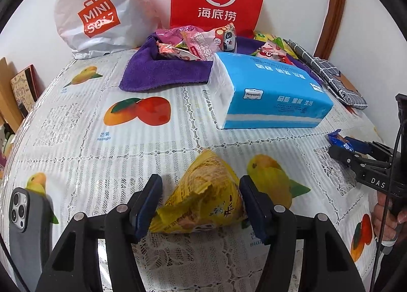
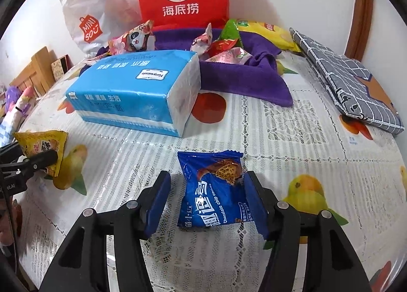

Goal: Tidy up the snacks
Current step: 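Lift the blue packet and yellow bag off the sheet with both tools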

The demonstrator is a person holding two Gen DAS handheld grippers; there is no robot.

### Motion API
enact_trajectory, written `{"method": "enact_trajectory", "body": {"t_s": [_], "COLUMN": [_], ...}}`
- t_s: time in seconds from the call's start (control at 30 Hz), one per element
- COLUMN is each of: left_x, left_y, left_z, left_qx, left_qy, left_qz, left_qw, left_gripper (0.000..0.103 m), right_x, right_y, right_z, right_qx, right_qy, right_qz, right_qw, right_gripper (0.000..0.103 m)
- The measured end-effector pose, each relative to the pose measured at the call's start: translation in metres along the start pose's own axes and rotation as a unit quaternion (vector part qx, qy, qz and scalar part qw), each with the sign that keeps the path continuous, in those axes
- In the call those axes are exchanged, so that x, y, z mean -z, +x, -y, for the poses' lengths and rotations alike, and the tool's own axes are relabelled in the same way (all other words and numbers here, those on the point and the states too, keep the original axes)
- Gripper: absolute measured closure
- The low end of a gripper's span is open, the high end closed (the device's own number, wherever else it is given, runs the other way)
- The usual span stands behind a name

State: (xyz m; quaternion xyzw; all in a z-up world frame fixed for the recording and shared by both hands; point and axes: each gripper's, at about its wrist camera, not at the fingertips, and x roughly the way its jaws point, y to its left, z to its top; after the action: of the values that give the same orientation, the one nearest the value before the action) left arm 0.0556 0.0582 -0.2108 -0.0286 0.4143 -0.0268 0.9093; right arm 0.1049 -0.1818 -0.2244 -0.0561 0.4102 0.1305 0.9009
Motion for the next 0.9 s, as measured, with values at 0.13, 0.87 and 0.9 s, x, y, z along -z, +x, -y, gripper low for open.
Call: {"method": "enact_trajectory", "body": {"t_s": [0.13, 0.87, 0.9], "left_x": [0.000, 0.001, -0.001], "left_y": [0.002, -0.021, -0.026], "left_z": [0.004, -0.002, -0.003], "left_qx": [-0.007, 0.002, 0.004], "left_qy": [0.010, -0.001, -0.004], "left_qz": [-0.004, 0.010, 0.012], "left_qw": [0.9999, 1.0000, 0.9999], "left_gripper": [0.039, 0.046, 0.046], "right_x": [0.000, 0.004, 0.004], "right_y": [0.000, -0.013, -0.015], "right_z": [0.001, 0.021, 0.020], "right_qx": [0.002, -0.023, -0.026], "right_qy": [-0.004, 0.048, 0.050], "right_qz": [-0.001, 0.020, 0.022], "right_qw": [1.000, 0.998, 0.998], "right_gripper": [0.042, 0.065, 0.065]}}
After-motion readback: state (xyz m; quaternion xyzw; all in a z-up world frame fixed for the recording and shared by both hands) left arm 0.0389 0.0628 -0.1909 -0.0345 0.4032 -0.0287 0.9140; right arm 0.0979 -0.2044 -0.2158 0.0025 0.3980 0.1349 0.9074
